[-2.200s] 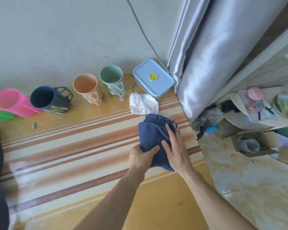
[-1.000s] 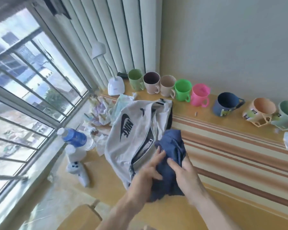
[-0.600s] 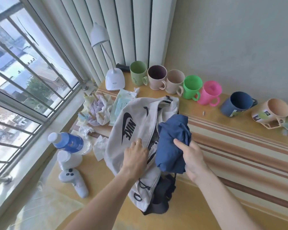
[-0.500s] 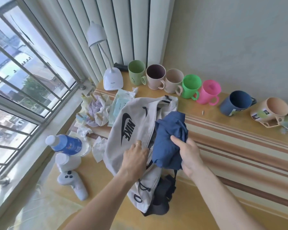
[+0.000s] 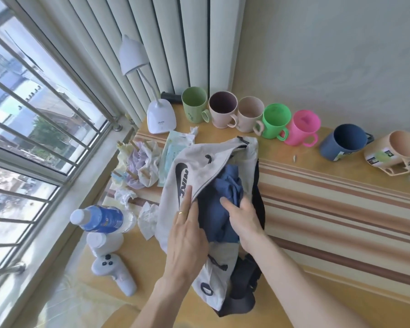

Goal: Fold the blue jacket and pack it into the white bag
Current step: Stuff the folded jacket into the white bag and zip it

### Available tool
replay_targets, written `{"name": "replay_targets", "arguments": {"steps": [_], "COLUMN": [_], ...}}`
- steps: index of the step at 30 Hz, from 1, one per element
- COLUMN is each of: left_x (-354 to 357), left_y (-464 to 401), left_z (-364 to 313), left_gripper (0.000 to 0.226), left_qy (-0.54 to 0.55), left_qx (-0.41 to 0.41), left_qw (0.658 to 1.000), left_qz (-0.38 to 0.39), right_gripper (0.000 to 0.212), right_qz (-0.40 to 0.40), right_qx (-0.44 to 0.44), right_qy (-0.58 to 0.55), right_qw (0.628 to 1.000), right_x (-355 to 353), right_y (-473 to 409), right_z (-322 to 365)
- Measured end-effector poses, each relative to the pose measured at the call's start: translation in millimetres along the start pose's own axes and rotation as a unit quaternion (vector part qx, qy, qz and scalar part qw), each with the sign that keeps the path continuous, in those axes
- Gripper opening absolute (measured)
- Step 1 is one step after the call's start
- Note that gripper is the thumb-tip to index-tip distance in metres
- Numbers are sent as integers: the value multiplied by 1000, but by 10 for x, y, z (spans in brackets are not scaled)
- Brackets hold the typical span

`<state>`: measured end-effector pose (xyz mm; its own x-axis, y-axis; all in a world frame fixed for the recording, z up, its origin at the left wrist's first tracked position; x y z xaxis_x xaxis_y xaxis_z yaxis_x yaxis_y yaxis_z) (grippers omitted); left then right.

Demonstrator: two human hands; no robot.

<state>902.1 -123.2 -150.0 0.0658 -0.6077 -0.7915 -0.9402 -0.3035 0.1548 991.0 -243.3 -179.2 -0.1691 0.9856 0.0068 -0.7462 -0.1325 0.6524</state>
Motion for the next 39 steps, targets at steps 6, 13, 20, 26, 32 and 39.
{"name": "replay_targets", "arguments": {"steps": [6, 13, 20, 26, 32, 39], "left_x": [-71, -74, 328, 336, 267, 344], "left_y": [44, 63, 183, 293, 727, 929], "left_z": [51, 59, 416, 359, 468, 461], "left_gripper": [83, 84, 70, 76, 86, 42], "left_qy": [3, 33, 44, 140, 130, 54], "left_qx": [59, 73, 15, -36, -75, -91], "left_qw": [998, 997, 991, 978, 988, 994], "left_qz": [-8, 1, 128, 151, 39, 14], "right_gripper": [41, 18, 25, 11, 37, 35], "right_qz": [32, 193, 121, 150, 126, 168], "right_qx": [-71, -80, -264, -271, -263, -268], "right_qy": [58, 281, 473, 543, 631, 571], "right_qw": [995, 937, 832, 780, 719, 757], "right_x": [553, 641, -303, -175, -51, 63], "right_y": [-223, -204, 440, 456, 593, 733], "right_z": [28, -149, -486, -750, -793, -625]}}
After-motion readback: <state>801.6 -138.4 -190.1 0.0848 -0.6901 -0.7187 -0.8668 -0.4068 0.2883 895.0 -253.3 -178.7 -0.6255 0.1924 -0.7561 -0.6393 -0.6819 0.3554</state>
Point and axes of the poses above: each hand's wrist, its own y-axis away from the middle knuckle, its own x-axis out of the palm, z = x × y, the point moved 2 cm from there along -y, towards the middle knuckle, and after that the axes turned 3 degrees about -y, right-handed, at the moved point
